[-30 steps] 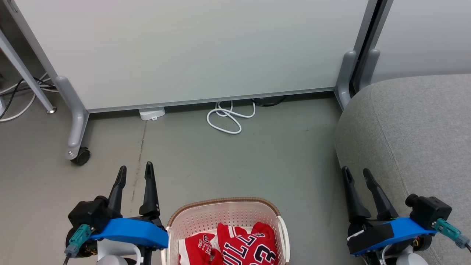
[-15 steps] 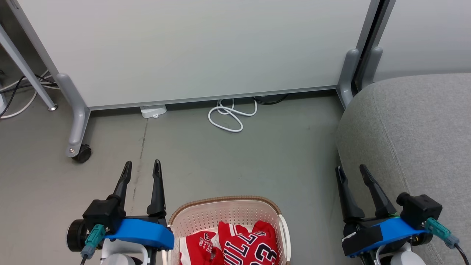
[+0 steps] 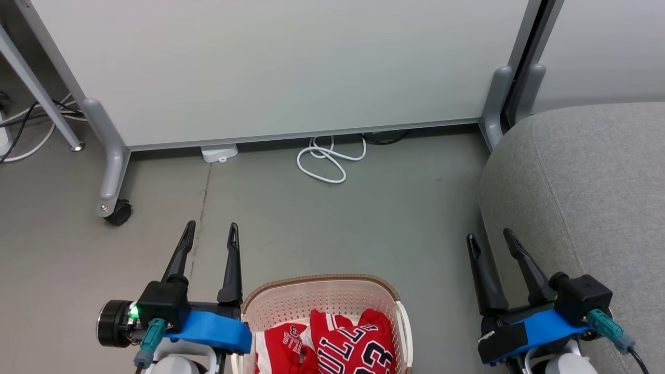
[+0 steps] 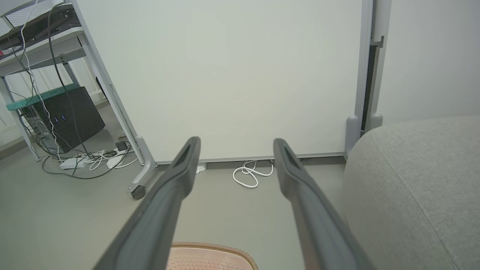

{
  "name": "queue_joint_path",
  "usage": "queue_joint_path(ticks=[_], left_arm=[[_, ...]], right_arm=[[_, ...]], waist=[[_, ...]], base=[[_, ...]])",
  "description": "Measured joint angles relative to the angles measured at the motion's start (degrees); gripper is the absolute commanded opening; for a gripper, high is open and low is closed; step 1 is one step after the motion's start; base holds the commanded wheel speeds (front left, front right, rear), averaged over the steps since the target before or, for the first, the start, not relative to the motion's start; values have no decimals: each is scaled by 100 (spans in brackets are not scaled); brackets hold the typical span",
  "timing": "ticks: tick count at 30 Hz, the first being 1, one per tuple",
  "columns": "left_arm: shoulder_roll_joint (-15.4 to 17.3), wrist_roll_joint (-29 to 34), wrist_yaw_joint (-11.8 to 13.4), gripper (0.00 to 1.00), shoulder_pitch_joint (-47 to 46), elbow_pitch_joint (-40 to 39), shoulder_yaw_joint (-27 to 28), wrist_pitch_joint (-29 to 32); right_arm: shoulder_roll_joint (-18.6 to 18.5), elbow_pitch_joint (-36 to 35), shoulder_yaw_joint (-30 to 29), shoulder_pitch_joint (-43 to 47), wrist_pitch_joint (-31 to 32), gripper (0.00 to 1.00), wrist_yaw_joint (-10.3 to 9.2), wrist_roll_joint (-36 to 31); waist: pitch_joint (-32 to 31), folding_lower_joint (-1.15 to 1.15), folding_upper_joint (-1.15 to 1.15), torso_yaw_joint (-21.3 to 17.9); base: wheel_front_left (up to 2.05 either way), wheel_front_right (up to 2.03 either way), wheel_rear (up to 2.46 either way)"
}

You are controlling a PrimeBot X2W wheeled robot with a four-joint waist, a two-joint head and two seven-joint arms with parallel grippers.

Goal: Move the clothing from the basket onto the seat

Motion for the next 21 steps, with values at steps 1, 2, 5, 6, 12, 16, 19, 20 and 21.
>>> queue_joint_path(ticks=[1, 2, 5, 6, 12, 16, 19, 20, 21], left_arm=[[3, 43, 4, 100, -2, -2, -7, -5], [5, 87, 9, 100, -5, -3, -13, -14], [8, 231, 31, 100, -9, -7, -44, -51], [8, 272, 33, 100, -9, -8, -54, -58], [14, 506, 41, 100, -14, -9, -98, -115], [19, 661, 55, 100, -20, -5, -123, -160], [18, 723, 54, 100, -21, -2, -135, -178], [18, 722, 54, 100, -21, 0, -134, -178], [15, 716, 52, 100, -21, 2, -134, -178]], right_arm=[[0, 0, 4, 0, -8, 100, 0, -41], [0, 0, 8, 0, -19, 100, 0, -79], [-1, 1, 12, -1, -55, 100, 0, -214], [-1, 2, 16, -1, -68, 100, 0, -272], [-3, 5, 40, -17, -129, 100, 0, -522], [-4, 9, 51, -40, -159, 100, 1, -695], [-4, 14, 57, -42, -183, 100, 1, -748], [-4, 18, 56, -43, -183, 100, 2, -748], [-5, 21, 56, -45, -185, 100, 2, -747]], waist=[[3, 0, 0, 3], [5, 0, 0, 6], [9, 0, 0, 17], [10, 0, 0, 21], [23, 0, 0, 47], [29, 0, 0, 62], [28, 0, 0, 68], [26, 0, 0, 69], [25, 0, 0, 70]], base=[[0, 0, 0], [0, 0, 0], [0, 0, 0], [0, 0, 0], [0, 0, 0], [0, 0, 0], [0, 0, 0], [0, 0, 0], [0, 0, 0]])
